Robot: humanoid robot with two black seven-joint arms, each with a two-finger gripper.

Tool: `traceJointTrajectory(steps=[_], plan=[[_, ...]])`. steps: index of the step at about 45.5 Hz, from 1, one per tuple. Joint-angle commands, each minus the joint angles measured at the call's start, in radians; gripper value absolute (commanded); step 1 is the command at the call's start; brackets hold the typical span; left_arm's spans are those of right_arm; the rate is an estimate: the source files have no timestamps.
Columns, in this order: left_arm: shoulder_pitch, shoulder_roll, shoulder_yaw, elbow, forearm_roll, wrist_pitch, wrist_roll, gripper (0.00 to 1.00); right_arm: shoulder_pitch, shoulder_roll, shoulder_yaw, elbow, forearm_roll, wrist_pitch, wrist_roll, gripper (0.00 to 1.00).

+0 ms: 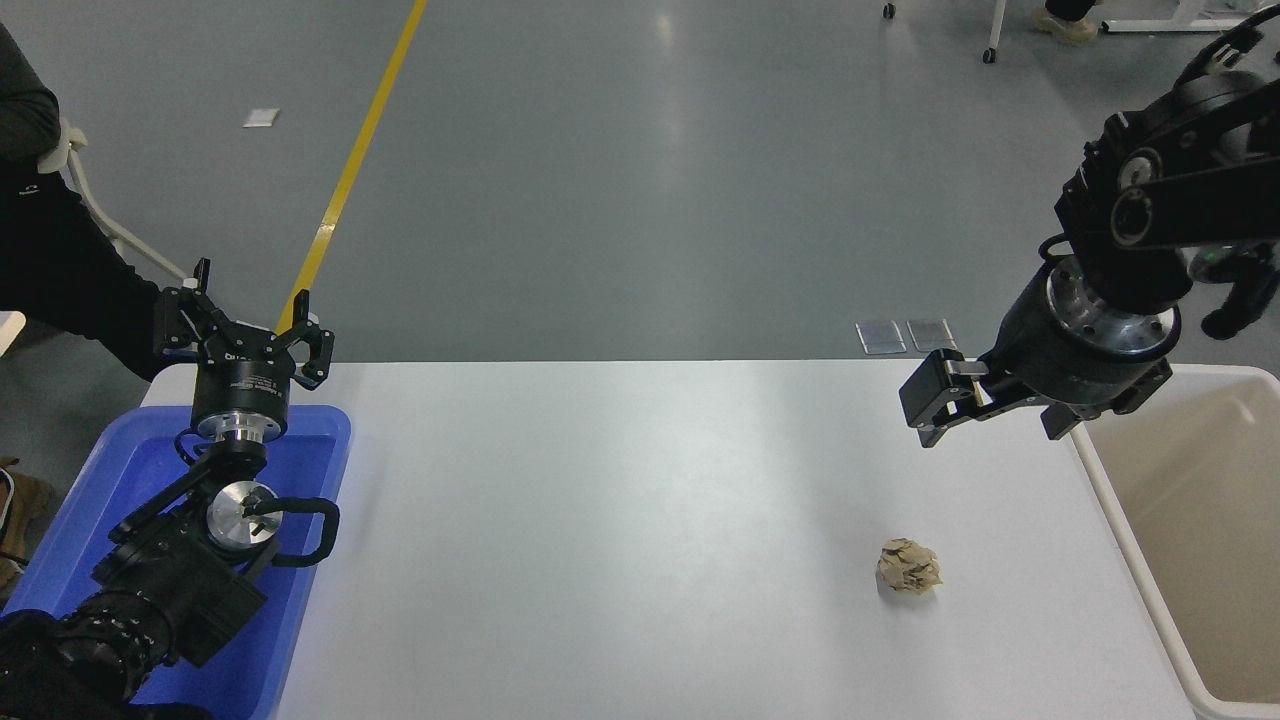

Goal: Pick up paper ball place in dustbin

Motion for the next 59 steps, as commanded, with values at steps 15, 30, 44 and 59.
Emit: traceJointTrajectory(steps=[15,30,44,59], plan=[[0.001,-0.001,-0.009,0.000,-0.001,0.000,0.000,0.99,-0.028,-0.026,-0.001,-0.003,-0.010,-0.006,0.002,1.00],[0.000,-0.001,-0.008,0.000,-0.001,0.000,0.000,0.99,-0.166,-0.031,0.005,-0.033,-0.016,-0.138,0.002,1.00],[0.001,-0.002,-0.009,0.000,-0.001,0.000,0.000,0.99,-0.413,-0.018,0.016,-0.114,-0.076,-0.431,0.031,1.00],[0.001,-0.001,-0.008,0.000,-0.001,0.000,0.000,0.99,-0.618,0.021,0.067,-0.193,-0.093,-0.534,0.040,1.00]])
